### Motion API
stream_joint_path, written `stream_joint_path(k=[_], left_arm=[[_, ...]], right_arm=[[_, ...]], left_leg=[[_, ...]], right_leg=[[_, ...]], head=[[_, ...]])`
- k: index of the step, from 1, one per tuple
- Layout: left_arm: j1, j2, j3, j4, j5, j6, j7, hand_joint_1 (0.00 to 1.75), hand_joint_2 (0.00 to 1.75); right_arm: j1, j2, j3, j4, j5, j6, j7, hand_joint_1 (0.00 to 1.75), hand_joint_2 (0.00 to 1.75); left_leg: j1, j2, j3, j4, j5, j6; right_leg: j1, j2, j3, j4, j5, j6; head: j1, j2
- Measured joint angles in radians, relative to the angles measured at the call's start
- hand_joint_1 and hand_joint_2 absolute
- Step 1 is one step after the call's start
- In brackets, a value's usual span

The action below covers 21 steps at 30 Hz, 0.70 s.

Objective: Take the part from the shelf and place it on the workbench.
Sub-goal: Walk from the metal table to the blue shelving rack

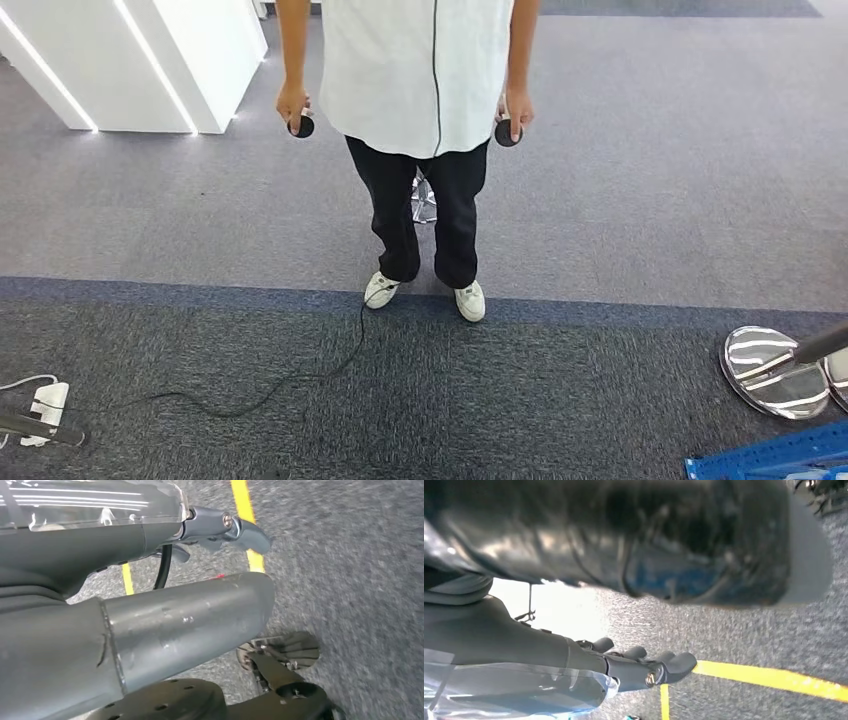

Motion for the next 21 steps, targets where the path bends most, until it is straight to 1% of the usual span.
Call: stream_joint_path(k=[1, 2, 3, 4, 5, 6, 7, 8, 9, 10, 11, 12, 13, 14, 15, 16, 17, 18, 19, 20, 21], left_arm=[[0.002, 0.000, 0.001, 0.000, 0.000, 0.000, 0.000, 0.00, 0.00], [0.004, 0.000, 0.001, 0.000, 0.001, 0.000, 0.001, 0.00, 0.00], [0.007, -0.001, 0.002, 0.000, 0.001, 0.000, 0.001, 0.00, 0.00], [0.008, -0.001, 0.004, 0.000, 0.001, 0.000, 0.001, 0.00, 0.00], [0.008, -0.001, 0.005, 0.000, 0.001, 0.000, 0.002, 0.00, 0.00], [0.008, -0.001, 0.007, 0.000, 0.001, 0.000, 0.002, 0.00, 0.00], [0.008, -0.001, 0.008, 0.000, 0.001, 0.000, 0.002, 0.00, 0.00], [0.007, -0.001, 0.008, 0.000, 0.001, 0.000, 0.002, 0.00, 0.00], [0.007, -0.001, 0.008, 0.000, 0.001, 0.000, 0.002, 0.00, 0.00], [0.007, -0.001, 0.008, 0.000, 0.001, 0.000, 0.002, 0.00, 0.00], [0.006, 0.000, 0.009, 0.000, 0.001, 0.000, 0.003, 0.00, 0.00], [0.006, 0.000, 0.011, 0.000, 0.000, 0.000, 0.004, 0.00, 0.00], [0.005, 0.000, 0.012, 0.000, 0.000, 0.000, 0.006, 0.00, 0.00], [0.004, 0.000, 0.013, 0.000, 0.000, 0.000, 0.007, 0.00, 0.00], [0.004, -0.001, 0.014, 0.000, 0.000, 0.000, 0.008, 0.00, 0.00], [0.006, -0.001, 0.014, 0.000, 0.000, 0.000, 0.008, 0.00, 0.00], [0.008, -0.001, 0.015, 0.000, -0.001, 0.001, 0.008, 0.00, 0.00], [0.009, -0.001, 0.016, 0.000, -0.001, 0.001, 0.008, 0.00, 0.00], [0.009, -0.001, 0.016, 0.000, -0.002, 0.001, 0.008, 0.00, 0.00], [0.009, -0.002, 0.017, 0.000, -0.002, 0.002, 0.009, 0.00, 0.00], [0.008, -0.002, 0.017, 0.000, -0.002, 0.002, 0.009, 0.00, 0.00]], right_arm=[[-0.001, 0.000, 0.000, 0.000, 0.001, 0.000, 0.000, 0.00, 0.00], [-0.002, 0.000, -0.001, 0.000, 0.001, 0.000, 0.000, 0.00, 0.00], [-0.002, 0.000, -0.001, 0.000, 0.001, 0.000, 0.000, 0.00, 0.00], [-0.001, 0.000, -0.002, 0.000, 0.001, 0.000, 0.000, 0.00, 0.00], [-0.001, 0.000, -0.002, 0.000, 0.001, 0.000, 0.000, 0.00, 0.00], [-0.001, 0.000, -0.003, 0.000, 0.001, 0.000, 0.000, 0.00, 0.00], [-0.001, 0.000, -0.003, 0.000, 0.002, 0.000, 0.000, 0.00, 0.00], [-0.001, 0.000, -0.003, 0.000, 0.002, 0.000, 0.000, 0.00, 0.00], [-0.001, 0.000, -0.003, 0.000, 0.002, 0.000, 0.000, 0.00, 0.00], [-0.001, 0.000, -0.003, 0.000, 0.002, 0.000, 0.000, 0.00, 0.00], [-0.001, 0.001, -0.004, 0.000, 0.002, 0.000, 0.000, 0.00, 0.00], [0.001, 0.001, -0.004, 0.000, 0.002, 0.000, 0.000, 0.00, 0.00], [0.003, 0.001, -0.005, 0.000, 0.002, 0.000, 0.000, 0.00, 0.00], [0.004, 0.002, -0.006, 0.000, 0.002, 0.000, 0.000, 0.00, 0.00], [0.004, 0.002, -0.007, 0.000, 0.002, 0.000, 0.001, 0.00, 0.00], [0.003, 0.002, -0.007, 0.000, 0.002, 0.000, 0.001, 0.00, 0.00], [0.001, 0.002, -0.007, 0.000, 0.002, 0.000, 0.001, 0.00, 0.00], [0.000, 0.002, -0.007, 0.000, 0.003, 0.000, 0.001, 0.00, 0.00], [0.000, 0.002, -0.007, 0.000, 0.003, 0.000, 0.002, 0.00, 0.00], [0.001, 0.002, -0.008, 0.000, 0.004, 0.000, 0.002, 0.00, 0.00], [0.002, 0.002, -0.008, 0.000, 0.004, 0.000, 0.002, 0.00, 0.00]], left_leg=[[0.000, -0.020, -0.032, 0.067, -0.034, -0.001], [0.000, -0.029, -0.067, 0.137, -0.062, -0.002], [0.000, -0.032, -0.094, 0.186, -0.073, -0.002], [0.000, -0.033, -0.104, 0.198, -0.062, -0.001], [0.000, -0.036, -0.097, 0.171, -0.031, 0.002], [0.000, -0.042, -0.077, 0.117, 0.008, 0.006], [-0.001, -0.048, -0.057, 0.066, 0.041, 0.010], [-0.001, -0.053, -0.042, 0.030, 0.062, 0.012], [-0.001, -0.058, -0.035, 0.013, 0.071, 0.013], [-0.001, -0.060, -0.033, 0.008, 0.073, 0.014], [-0.003, -0.074, -0.024, -0.017, 0.078, 0.017], [-0.002, -0.080, -0.012, -0.048, 0.086, 0.025], [-0.002, -0.083, -0.001, -0.078, 0.094, 0.033], [-0.002, -0.081, 0.009, -0.106, 0.101, 0.042], [0.000, -0.064, 0.013, -0.114, 0.106, 0.048], [-0.001, -0.049, 0.014, -0.117, 0.106, 0.051], [-0.002, -0.034, 0.014, -0.117, 0.105, 0.052], [-0.002, -0.018, 0.015, -0.116, 0.103, 0.052], [-0.002, -0.004, 0.016, -0.116, 0.101, 0.051], [-0.001, 0.009, 0.018, -0.115, 0.098, 0.048], [0.000, 0.020, 0.021, -0.114, 0.095, 0.045]], right_leg=[[0.001, 0.010, 0.000, 0.000, 0.000, -0.004], [0.003, 0.023, -0.001, 0.001, 0.000, -0.006], [0.004, 0.037, 0.000, 0.001, -0.001, -0.007], [0.006, 0.052, 0.001, 0.003, -0.001, -0.008], [0.007, 0.068, 0.002, 0.005, -0.002, -0.007], [0.007, 0.082, 0.003, 0.006, -0.003, -0.007], [0.007, 0.092, 0.004, 0.007, -0.004, -0.006], [0.007, 0.098, 0.004, 0.008, -0.004, -0.005], [0.007, 0.101, 0.004, 0.009, -0.004, -0.005], [0.006, 0.101, 0.004, 0.009, -0.004, -0.005], [0.004, 0.113, 0.000, 0.010, -0.004, 0.002], [0.002, 0.120, -0.005, 0.011, -0.004, 0.011], [0.002, 0.111, -0.012, 0.018, -0.009, 0.021], [0.002, 0.095, -0.027, 0.039, -0.023, 0.031], [0.004, 0.066, -0.048, 0.078, -0.047, 0.035], [0.004, 0.040, -0.078, 0.138, -0.079, 0.037], [0.003, 0.029, -0.111, 0.204, -0.107, 0.041], [0.001, 0.024, -0.137, 0.255, -0.122, 0.045], [-0.002, 0.021, -0.147, 0.274, -0.118, 0.049], [-0.005, 0.017, -0.136, 0.251, -0.095, 0.052], [-0.008, 0.007, -0.105, 0.194, -0.060, 0.055]], head=[[-0.001, 0.000], [-0.001, 0.000], [-0.001, 0.000], [-0.001, 0.000], [-0.001, 0.000], [-0.001, 0.000], [-0.001, 0.000], [-0.001, 0.000], [-0.001, 0.000], [-0.001, 0.000], [-0.001, 0.000], [-0.001, 0.000], [0.000, 0.000], [0.001, 0.000], [0.002, 0.000], [0.002, 0.000], [0.003, 0.000], [0.003, 0.000], [0.003, 0.000], [0.003, 0.000], [0.003, 0.000]])
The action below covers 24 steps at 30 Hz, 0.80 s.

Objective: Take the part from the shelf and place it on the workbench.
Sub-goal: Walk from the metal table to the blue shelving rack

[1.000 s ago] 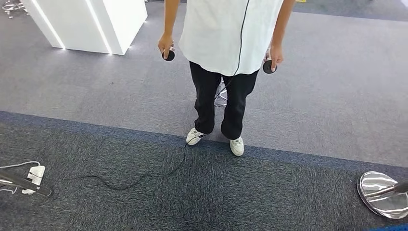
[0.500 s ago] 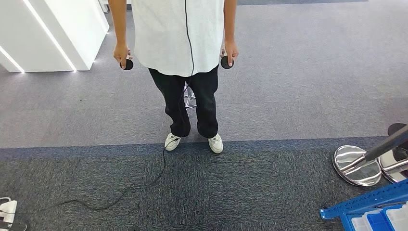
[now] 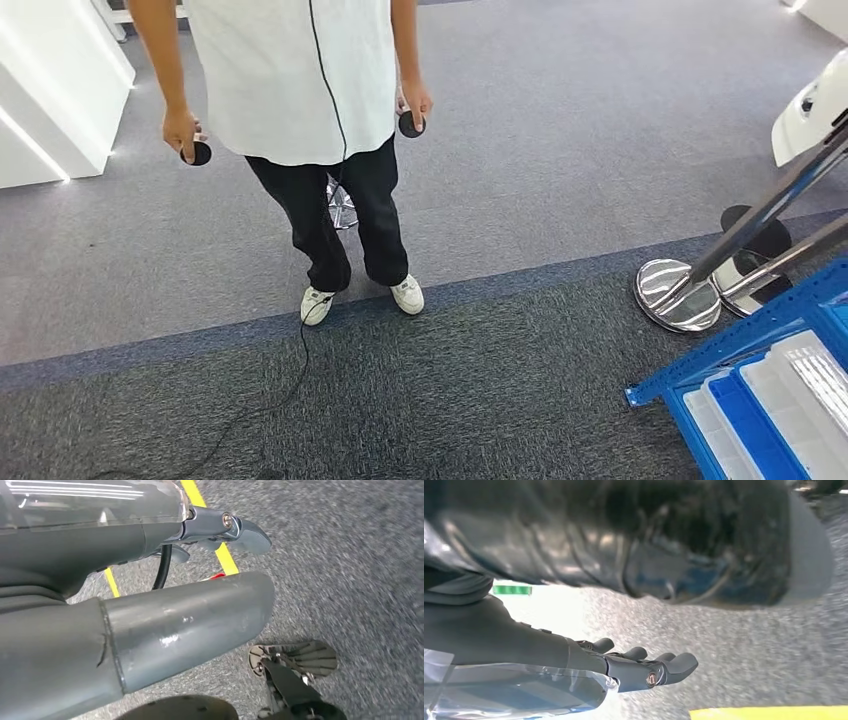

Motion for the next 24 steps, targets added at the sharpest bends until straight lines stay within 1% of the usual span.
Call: stream_joint_path(k=[1, 2, 3, 4, 5, 6, 7, 8, 9, 10, 11, 12, 13, 14, 15, 16, 17, 18, 19, 20, 21, 22, 23, 24], left_arm=[[0.000, 0.000, 0.000, 0.000, 0.000, 0.000, 0.001, 0.00, 0.00], [0.000, -0.001, 0.000, 0.000, 0.000, 0.000, 0.001, 0.00, 0.00], [-0.001, -0.001, 0.001, 0.000, 0.000, 0.000, 0.002, 0.00, 0.00], [-0.002, 0.000, 0.001, 0.000, 0.000, 0.000, 0.002, 0.00, 0.00], [-0.005, 0.000, 0.001, 0.000, 0.000, 0.000, 0.002, 0.00, 0.00], [-0.007, 0.000, 0.001, 0.000, 0.000, 0.000, 0.002, 0.00, 0.00], [-0.009, -0.001, 0.001, 0.000, 0.000, 0.000, 0.002, 0.00, 0.00], [-0.010, -0.001, 0.001, 0.000, -0.001, 0.000, 0.002, 0.00, 0.00], [-0.010, -0.001, 0.001, 0.000, -0.001, 0.000, 0.002, 0.00, 0.00], [-0.009, -0.001, 0.001, 0.000, -0.001, 0.000, 0.003, 0.00, 0.00], [-0.006, -0.001, 0.001, 0.000, -0.001, 0.000, 0.003, 0.00, 0.00], [-0.004, -0.001, 0.001, 0.000, -0.001, 0.000, 0.004, 0.00, 0.00], [-0.001, -0.001, 0.001, 0.000, -0.001, 0.000, 0.004, 0.00, 0.00], [0.001, -0.001, 0.001, 0.000, -0.002, 0.000, 0.005, 0.00, 0.00], [0.001, -0.001, 0.001, 0.000, -0.003, 0.000, 0.005, 0.00, 0.00], [0.001, 0.000, 0.001, 0.000, -0.004, 0.000, 0.005, 0.00, 0.00], [0.002, 0.002, 0.002, 0.000, -0.006, 0.000, 0.005, 0.00, 0.00], [0.002, 0.004, 0.002, 0.000, -0.006, 0.001, 0.005, 0.00, 0.00], [0.002, 0.005, 0.002, 0.000, -0.007, 0.001, 0.005, 0.00, 0.00], [0.001, 0.006, 0.002, 0.000, -0.008, 0.001, 0.005, 0.00, 0.00], [0.000, 0.005, 0.002, 0.000, -0.009, 0.001, 0.004, 0.00, 0.00], [-0.001, 0.004, 0.002, 0.000, -0.009, 0.002, 0.004, 0.00, 0.00], [-0.001, 0.004, 0.002, 0.000, -0.010, 0.002, 0.004, 0.00, 0.00], [0.000, 0.003, 0.002, 0.000, -0.010, 0.002, 0.004, 0.00, 0.00]], right_arm=[[0.001, 0.000, -0.001, 0.000, 0.000, 0.000, 0.000, 0.00, 0.00], [0.000, 0.000, -0.002, 0.000, 0.000, 0.000, 0.001, 0.00, 0.00], [0.000, 0.001, -0.003, 0.000, 0.000, 0.001, 0.001, 0.00, 0.00], [-0.001, 0.001, -0.004, 0.000, 0.001, 0.001, 0.001, 0.00, 0.00], [0.000, 0.002, -0.006, 0.000, 0.001, 0.001, 0.001, 0.00, 0.00], [0.001, 0.002, -0.007, 0.000, 0.001, 0.001, 0.001, 0.00, 0.00], [0.001, 0.002, -0.008, 0.000, 0.001, 0.001, 0.001, 0.00, 0.00], [0.000, 0.002, -0.008, 0.000, 0.001, 0.001, 0.001, 0.00, 0.00], [-0.002, 0.003, -0.008, 0.000, 0.001, 0.001, 0.001, 0.00, 0.00], [-0.003, 0.003, -0.008, 0.000, 0.001, 0.001, 0.001, 0.00, 0.00], [-0.003, 0.003, -0.009, 0.000, 0.001, 0.002, 0.001, 0.00, 0.00], [-0.003, 0.004, -0.009, 0.000, 0.001, 0.002, 0.001, 0.00, 0.00], [-0.003, 0.004, -0.009, 0.000, 0.001, 0.002, 0.001, 0.00, 0.00], [-0.003, 0.004, -0.010, 0.000, 0.001, 0.002, 0.002, 0.00, 0.00], [-0.002, 0.004, -0.010, 0.000, 0.002, 0.002, 0.003, 0.00, 0.00], [-0.002, 0.006, -0.011, 0.000, 0.002, 0.003, 0.004, 0.00, 0.00], [-0.002, 0.008, -0.012, 0.000, 0.002, 0.003, 0.004, 0.00, 0.00], [-0.003, 0.010, -0.013, 0.000, 0.003, 0.003, 0.005, 0.00, 0.00], [-0.002, 0.012, -0.013, 0.000, 0.004, 0.004, 0.005, 0.00, 0.00], [-0.001, 0.013, -0.014, 0.000, 0.005, 0.004, 0.006, 0.00, 0.00], [0.001, 0.013, -0.015, 0.000, 0.005, 0.004, 0.006, 0.00, 0.00], [0.003, 0.013, -0.016, 0.000, 0.006, 0.004, 0.006, 0.00, 0.00], [0.004, 0.013, -0.016, 0.000, 0.006, 0.004, 0.007, 0.00, 0.00], [0.004, 0.013, -0.017, 0.001, 0.007, 0.004, 0.007, 0.00, 0.00]], left_leg=[[0.000, 0.011, 0.004, 0.002, -0.005, -0.006], [-0.001, 0.019, 0.006, 0.006, -0.010, -0.013], [-0.003, 0.028, 0.008, 0.008, -0.015, -0.020], [-0.005, 0.035, 0.011, 0.010, -0.019, -0.027], [-0.006, 0.043, 0.015, 0.009, -0.021, -0.033], [-0.004, 0.047, 0.019, 0.009, -0.024, -0.039], [-0.001, 0.038, 0.021, 0.015, -0.031, -0.046], [0.002, 0.018, 0.015, 0.037, -0.048, -0.050], [0.003, -0.007, -0.004, 0.080, -0.075, -0.053], [0.004, -0.031, -0.031, 0.142, -0.109, -0.054], [0.004, -0.044, -0.066, 0.213, -0.141, -0.053], [0.004, -0.049, -0.095, 0.270, -0.159, -0.051], [0.003, -0.051, -0.112, 0.298, -0.157, -0.048], [0.002, -0.053, -0.111, 0.287, -0.135, -0.043], [0.000, -0.059, -0.093, 0.238, -0.097, -0.035], [-0.003, -0.077, -0.066, 0.169, -0.057, -0.025], [-0.004, -0.102, -0.040, 0.102, -0.027, -0.015], [-0.007, -0.122, -0.021, 0.053, -0.010, -0.009], [-0.009, -0.137, -0.012, 0.027, -0.006, -0.006], [-0.011, -0.136, -0.008, 0.019, -0.009, -0.006], [-0.010, -0.124, -0.005, 0.012, -0.005, -0.007], [-0.008, -0.112, -0.001, 0.003, 0.000, -0.005], [-0.004, -0.098, 0.004, -0.007, 0.006, -0.001], [-0.001, -0.084, 0.007, -0.016, 0.011, 0.003]], right_leg=[[-0.001, -0.021, 0.036, -0.071, 0.028, 0.001], [-0.001, -0.038, 0.066, -0.129, 0.049, -0.002], [0.002, -0.049, 0.085, -0.166, 0.058, -0.007], [0.006, -0.054, 0.091, -0.179, 0.057, -0.015], [0.009, -0.043, 0.090, -0.178, 0.057, -0.023], [0.009, -0.033, 0.091, -0.178, 0.058, -0.031], [0.008, -0.024, 0.092, -0.181, 0.059, -0.038], [0.007, -0.015, 0.093, -0.183, 0.061, -0.045], [0.005, -0.005, 0.095, -0.186, 0.063, -0.052], [0.007, 0.004, 0.094, -0.186, 0.064, -0.057], [0.010, 0.016, 0.093, -0.186, 0.065, -0.061], [0.013, 0.029, 0.092, -0.185, 0.065, -0.063], [0.015, 0.044, 0.092, -0.184, 0.065, -0.064], [0.018, 0.058, 0.092, -0.183, 0.065, -0.064], [0.020, 0.073, 0.093, -0.182, 0.064, -0.064], [0.021, 0.086, 0.094, -0.181, 0.065, -0.064], [0.023, 0.099, 0.093, -0.180, 0.065, -0.063], [0.022, 0.111, 0.091, -0.179, 0.065, -0.060], [0.019, 0.121, 0.088, -0.178, 0.066, -0.055], [0.017, 0.131, 0.085, -0.179, 0.068, -0.049], [0.015, 0.142, 0.083, -0.181, 0.071, -0.042], [0.016, 0.135, 0.080, -0.179, 0.070, -0.037], [0.018, 0.116, 0.073, -0.166, 0.060, -0.032], [0.020, 0.087, 0.058, -0.136, 0.039, -0.028]], head=[[0.000, 0.000], [0.000, 0.000], [-0.002, 0.000], [-0.003, 0.000], [-0.005, 0.000], [-0.005, 0.000], [-0.006, 0.000], [-0.007, 0.000], [-0.007, 0.000], [-0.008, 0.000], [-0.008, 0.000], [-0.008, 0.000], [-0.008, 0.000], [-0.008, 0.000], [-0.008, 0.000], [-0.008, 0.000], [-0.007, 0.000], [-0.008, 0.000], [-0.007, 0.000], [-0.008, 0.000], [-0.008, 0.000], [-0.007, 0.000], [-0.005, 0.000], [-0.002, 0.000]])
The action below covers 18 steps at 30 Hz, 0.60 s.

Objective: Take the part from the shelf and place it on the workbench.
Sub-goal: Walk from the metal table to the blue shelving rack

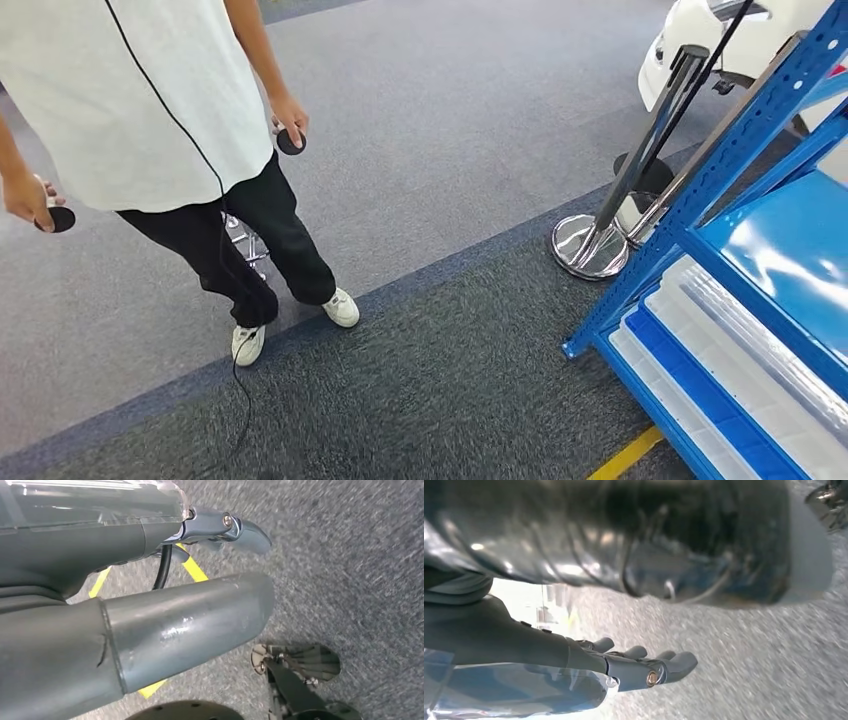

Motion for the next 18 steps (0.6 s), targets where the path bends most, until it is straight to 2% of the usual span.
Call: stream_joint_path(k=[1, 2, 3, 4, 5, 6, 8, 9, 10, 12, 13, 15, 17, 18], left_arm=[[0.001, 0.000, 0.000, 0.000, 0.000, 0.000, 0.000, 0.00, 0.00], [0.003, 0.000, 0.000, 0.000, 0.000, 0.000, 0.000, 0.00, 0.00], [0.004, 0.000, 0.000, 0.000, 0.000, 0.000, 0.000, 0.00, 0.00], [0.005, 0.000, 0.000, 0.000, 0.000, 0.000, 0.000, 0.00, 0.00], [0.005, 0.000, 0.000, 0.000, 0.000, 0.000, 0.000, 0.00, 0.00], [0.004, -0.001, 0.000, 0.000, 0.000, 0.000, 0.000, 0.00, 0.00], [0.003, -0.001, 0.000, 0.000, 0.000, -0.001, 0.000, 0.00, 0.00], [0.003, 0.000, 0.001, 0.000, 0.000, -0.001, 0.000, 0.00, 0.00], [0.002, 0.000, 0.001, 0.000, 0.000, -0.002, 0.000, 0.00, 0.00], [-0.001, 0.000, 0.001, 0.000, -0.003, -0.002, 0.001, 0.00, 0.00], [-0.003, 0.000, 0.001, 0.000, -0.005, -0.002, 0.001, 0.00, 0.00], [-0.005, 0.000, 0.001, 0.000, -0.007, -0.002, 0.002, 0.00, 0.00], [-0.003, 0.000, 0.001, 0.000, -0.008, -0.002, 0.003, 0.00, 0.00], [0.000, 0.000, 0.001, 0.000, -0.008, -0.002, 0.003, 0.00, 0.00]], right_arm=[[-0.002, 0.000, 0.000, 0.000, 0.000, 0.000, 0.000, 0.00, 0.00], [-0.003, 0.000, 0.000, 0.000, 0.001, 0.000, 0.000, 0.00, 0.00], [-0.004, 0.000, 0.000, 0.000, 0.001, 0.000, 0.000, 0.00, 0.00], [-0.004, 0.000, 0.000, 0.000, 0.002, 0.000, 0.000, 0.00, 0.00], [-0.003, 0.000, 0.000, 0.000, 0.003, 0.000, 0.000, 0.00, 0.00], [-0.003, -0.001, 0.000, 0.000, 0.004, 0.000, 0.000, 0.00, 0.00], [-0.002, -0.002, -0.001, 0.000, 0.005, 0.000, 0.000, 0.00, 0.00], [-0.003, -0.001, -0.001, 0.000, 0.005, 0.000, 0.000, 0.00, 0.00], [-0.004, -0.001, -0.001, 0.000, 0.005, 0.000, 0.000, 0.00, 0.00], [-0.004, 0.000, -0.001, 0.000, 0.005, 0.000, 0.001, 0.00, 0.00], [-0.003, 0.000, -0.001, 0.000, 0.006, 0.000, 0.002, 0.00, 0.00], [-0.003, 0.000, -0.002, 0.000, 0.008, 0.000, 0.005, 0.00, 0.00], [-0.005, 0.000, -0.002, 0.000, 0.009, 0.000, 0.006, 0.00, 0.00], [-0.006, 0.000, -0.003, 0.000, 0.009, 0.000, 0.007, 0.00, 0.00]], left_leg=[[0.000, 0.015, 0.002, -0.004, 0.002, 0.003], [-0.001, 0.029, 0.002, -0.005, 0.002, 0.005], [-0.001, 0.045, 0.003, -0.004, 0.000, 0.004], [-0.001, 0.060, 0.003, -0.003, -0.003, 0.002], [0.001, 0.073, 0.005, -0.001, -0.006, -0.001], [0.004, 0.085, 0.007, 0.003, -0.011, -0.006], [0.007, 0.108, 0.010, 0.016, -0.026, -0.021], [0.006, 0.116, 0.011, 0.023, -0.034, -0.030], [0.004, 0.124, 0.013, 0.027, -0.041, -0.038], [0.002, 0.139, 0.022, 0.027, -0.048, -0.050], [0.004, 0.139, 0.027, 0.028, -0.052, -0.056], [0.008, 0.105, 0.017, 0.067, -0.085, -0.065], [0.010, 0.053, -0.038, 0.189, -0.153, -0.066], [0.009, 0.041, -0.074, 0.259, -0.182, -0.065]], right_leg=[[-0.002, -0.034, -0.024, 0.050, -0.031, 0.004], [-0.005, -0.055, -0.055, 0.112, -0.063, 0.009], [-0.009, -0.066, -0.084, 0.170, -0.086, 0.014], [-0.013, -0.071, -0.101, 0.206, -0.092, 0.020], [-0.018, -0.076, -0.101, 0.205, -0.080, 0.026], [-0.022, -0.083, -0.080, 0.164, -0.051, 0.031], [-0.025, -0.118, -0.013, 0.035, 0.006, 0.035], [-0.024, -0.133, 0.009, -0.008, 0.020, 0.030], [-0.020, -0.141, 0.018, -0.028, 0.021, 0.022], [-0.016, -0.127, 0.016, -0.024, 0.017, 0.003], [-0.017, -0.117, 0.017, -0.025, 0.017, -0.005], [-0.020, -0.098, 0.019, -0.029, 0.019, -0.019], [-0.019, -0.078, 0.018, -0.031, 0.020, -0.028], [-0.016, -0.066, 0.017, -0.031, 0.021, -0.031]], head=[[0.002, 0.000], [0.004, 0.000], [0.004, 0.000], [0.005, 0.000], [0.005, 0.000], [0.005, 0.000], [0.005, 0.000], [0.004, 0.000], [0.004, 0.000], [0.003, 0.000], [0.002, 0.000], [0.001, 0.000], [0.000, 0.000], [-0.001, 0.000]])
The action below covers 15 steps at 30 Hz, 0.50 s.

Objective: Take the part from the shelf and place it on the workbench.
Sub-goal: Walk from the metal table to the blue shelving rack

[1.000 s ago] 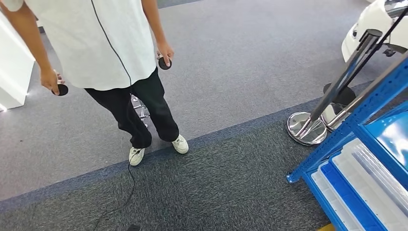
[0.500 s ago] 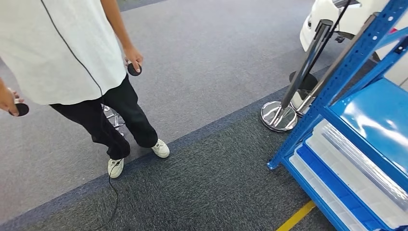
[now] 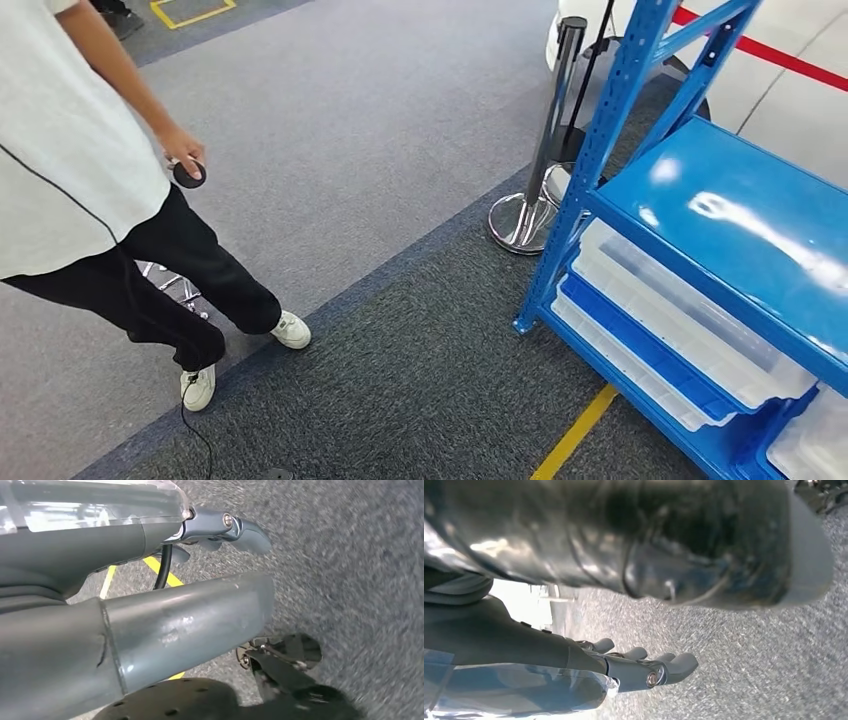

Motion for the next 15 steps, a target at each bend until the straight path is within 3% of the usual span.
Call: stream_joint_path(k=[1, 2, 3, 4, 6, 8, 10, 12, 14, 15], left_arm=[[0.003, 0.000, 0.000, 0.000, -0.001, 0.000, 0.000, 0.00, 0.00], [0.004, 0.000, 0.000, 0.000, -0.002, 0.000, 0.000, 0.00, 0.00], [0.005, 0.000, 0.000, 0.000, -0.003, 0.000, -0.001, 0.00, 0.00], [0.005, 0.000, 0.000, 0.000, -0.004, 0.000, -0.002, 0.00, 0.00], [0.005, 0.003, 0.001, 0.000, -0.007, 0.000, -0.004, 0.00, 0.00], [0.004, 0.006, 0.002, 0.000, -0.009, 0.000, -0.006, 0.00, 0.00], [0.001, 0.005, 0.002, 0.000, -0.011, 0.000, -0.006, 0.00, 0.00], [0.000, 0.003, 0.002, 0.000, -0.013, 0.000, -0.006, 0.00, 0.00], [0.002, 0.003, 0.003, 0.000, -0.013, 0.000, -0.006, 0.00, 0.00], [0.003, 0.002, 0.004, 0.000, -0.013, 0.000, -0.006, 0.00, 0.00]], right_arm=[[0.000, 0.000, -0.001, 0.000, 0.000, 0.000, 0.000, 0.00, 0.00], [0.000, 0.000, -0.002, 0.000, 0.000, 0.000, 0.000, 0.00, 0.00], [0.000, 0.000, -0.003, 0.000, 0.001, 0.000, 0.000, 0.00, 0.00], [0.000, 0.000, -0.004, 0.000, 0.001, 0.000, -0.001, 0.00, 0.00], [0.000, 0.003, -0.004, 0.000, 0.002, 0.001, -0.002, 0.00, 0.00], [-0.001, 0.005, -0.005, 0.000, 0.003, 0.001, -0.004, 0.00, 0.00], [0.001, 0.003, -0.008, 0.000, 0.004, 0.000, -0.005, 0.00, 0.00], [0.004, 0.002, -0.012, 0.000, 0.004, 0.000, -0.005, 0.00, 0.00], [0.001, 0.001, -0.014, 0.001, 0.004, 0.000, -0.005, 0.00, 0.00], [0.000, 0.001, -0.015, 0.001, 0.004, 0.000, -0.005, 0.00, 0.00]], left_leg=[[0.000, -0.006, -0.028, 0.051, -0.012, 0.003], [-0.001, -0.009, -0.040, 0.068, -0.003, 0.007], [-0.002, -0.013, -0.035, 0.044, 0.027, 0.014], [-0.005, -0.023, -0.015, -0.015, 0.070, 0.023], [-0.010, -0.074, 0.034, -0.149, 0.139, 0.044], [-0.014, -0.105, 0.055, -0.210, 0.154, 0.054], [-0.013, -0.085, 0.062, -0.224, 0.158, 0.055], [-0.007, -0.059, 0.072, -0.244, 0.169, 0.060], [-0.007, -0.028, 0.076, -0.255, 0.175, 0.066], [-0.008, -0.012, 0.076, -0.255, 0.175, 0.068]], right_leg=[[0.003, 0.014, 0.000, 0.000, 0.000, -0.001], [0.006, 0.029, 0.001, 0.000, 0.000, -0.002], [0.009, 0.045, 0.003, 0.000, 0.000, -0.002], [0.011, 0.061, 0.005, 0.001, 0.000, -0.002], [0.012, 0.088, 0.005, 0.002, 0.001, 0.000], [0.008, 0.112, -0.001, 0.002, 0.005, 0.009], [0.004, 0.130, -0.006, -0.002, 0.010, 0.022], [0.009, 0.086, -0.018, 0.020, -0.006, 0.032], [0.011, 0.017, -0.064, 0.115, -0.064, 0.041], [0.008, 0.002, -0.096, 0.179, -0.095, 0.046]], head=[[0.000, 0.000], [0.000, 0.000], [0.000, 0.000], [0.000, 0.000], [0.001, 0.000], [0.000, 0.000], [-0.002, 0.000], [0.001, 0.000], [0.004, 0.000], [0.005, 0.000]])
